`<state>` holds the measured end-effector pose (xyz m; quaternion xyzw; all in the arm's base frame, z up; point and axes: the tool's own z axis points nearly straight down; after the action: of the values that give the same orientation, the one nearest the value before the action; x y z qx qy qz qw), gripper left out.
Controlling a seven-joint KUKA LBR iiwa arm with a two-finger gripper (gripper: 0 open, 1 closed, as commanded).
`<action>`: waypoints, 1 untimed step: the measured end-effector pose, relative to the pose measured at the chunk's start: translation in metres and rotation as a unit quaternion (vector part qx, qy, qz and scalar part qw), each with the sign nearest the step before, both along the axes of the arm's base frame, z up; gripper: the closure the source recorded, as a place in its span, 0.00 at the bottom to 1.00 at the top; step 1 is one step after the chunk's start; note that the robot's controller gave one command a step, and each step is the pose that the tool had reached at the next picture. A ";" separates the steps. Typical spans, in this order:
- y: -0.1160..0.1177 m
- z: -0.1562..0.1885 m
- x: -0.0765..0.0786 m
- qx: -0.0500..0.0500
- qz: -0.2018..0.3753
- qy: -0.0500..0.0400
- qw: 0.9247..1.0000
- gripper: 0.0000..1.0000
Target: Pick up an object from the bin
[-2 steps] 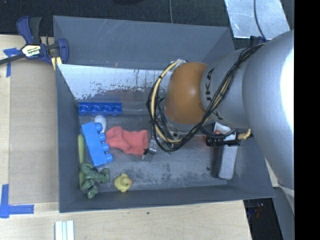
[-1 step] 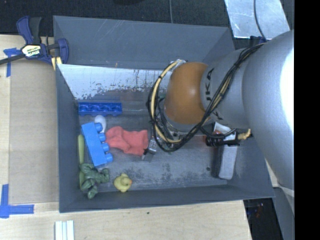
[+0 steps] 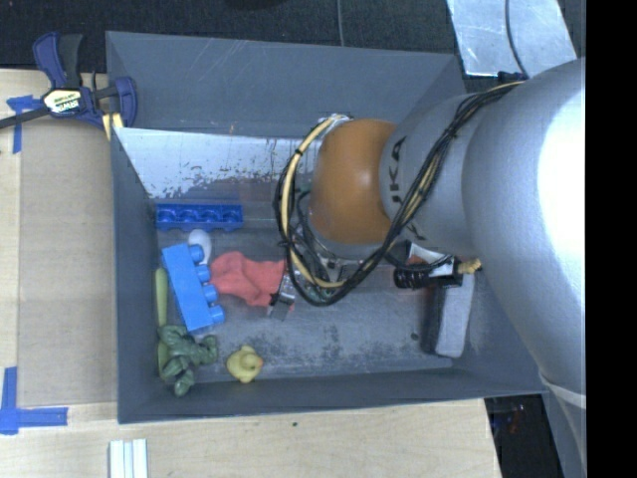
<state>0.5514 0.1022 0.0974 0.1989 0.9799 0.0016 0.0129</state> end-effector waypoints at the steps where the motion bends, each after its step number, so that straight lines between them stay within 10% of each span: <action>1: -0.013 0.053 -0.002 -0.001 0.015 0.002 1.000 0.00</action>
Offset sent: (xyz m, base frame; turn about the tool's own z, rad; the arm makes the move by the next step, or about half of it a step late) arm 0.0241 -0.0274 -0.0036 -0.1762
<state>0.5493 0.0897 0.1505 0.1840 0.9829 0.0003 0.0113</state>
